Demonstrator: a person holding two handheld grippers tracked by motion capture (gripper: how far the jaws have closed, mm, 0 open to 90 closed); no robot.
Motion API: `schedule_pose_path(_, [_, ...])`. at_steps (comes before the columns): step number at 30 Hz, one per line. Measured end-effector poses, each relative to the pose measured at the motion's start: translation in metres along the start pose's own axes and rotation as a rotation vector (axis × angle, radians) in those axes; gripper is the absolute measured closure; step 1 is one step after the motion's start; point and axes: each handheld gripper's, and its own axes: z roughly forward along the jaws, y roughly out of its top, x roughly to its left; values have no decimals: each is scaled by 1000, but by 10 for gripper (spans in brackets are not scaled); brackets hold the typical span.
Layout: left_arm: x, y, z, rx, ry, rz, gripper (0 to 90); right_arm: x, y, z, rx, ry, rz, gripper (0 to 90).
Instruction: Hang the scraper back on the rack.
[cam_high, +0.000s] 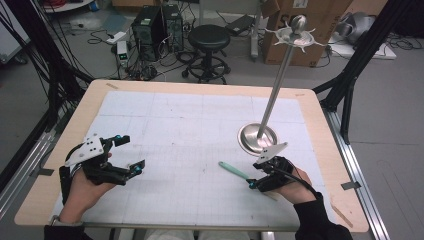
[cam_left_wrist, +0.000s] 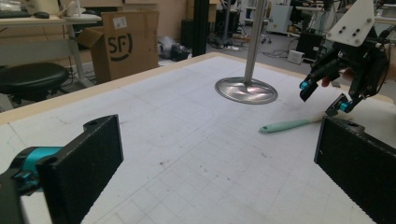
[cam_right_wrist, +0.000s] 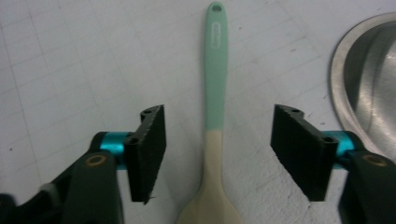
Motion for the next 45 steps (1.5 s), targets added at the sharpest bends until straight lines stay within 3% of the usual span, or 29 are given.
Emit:
schedule_pose_path(2, [0, -1, 0, 4, -1, -1, 17, -1, 1, 4, 38, 0, 3, 475])
schedule_pose_path(12, [-4, -6, 1, 29, -3, 0, 17, -2, 2, 17, 151, -10, -4, 604])
schedule_pose_path(18, [-4, -6, -1, 26, 1, 0, 17, 0, 6, 17, 188, 2, 7, 673])
schedule_pose_path(23, [-3, -7, -3, 24, 6, -3, 17, -2, 4, 17, 186, 18, 31, 702])
schedule_pose_path(24, [-3, -7, -3, 25, 7, -3, 17, -2, 4, 17, 189, 19, 24, 723])
schedule_pose_path(25, [-3, -7, -4, 24, 6, -6, 17, -4, 2, 16, 177, 28, 13, 802])
schedule_pose_path(36, [-3, -7, -2, 25, 3, -3, 17, -2, 1, 15, 158, 14, 9, 811])
schedule_pose_path(39, [-2, -7, -1, 27, 4, -5, 17, -4, -3, 13, 124, 36, 31, 812])
schedule_pose_path(45, [-2, -7, 2, 28, -2, -7, 17, -8, -7, 1, 22, 33, 58, 813])
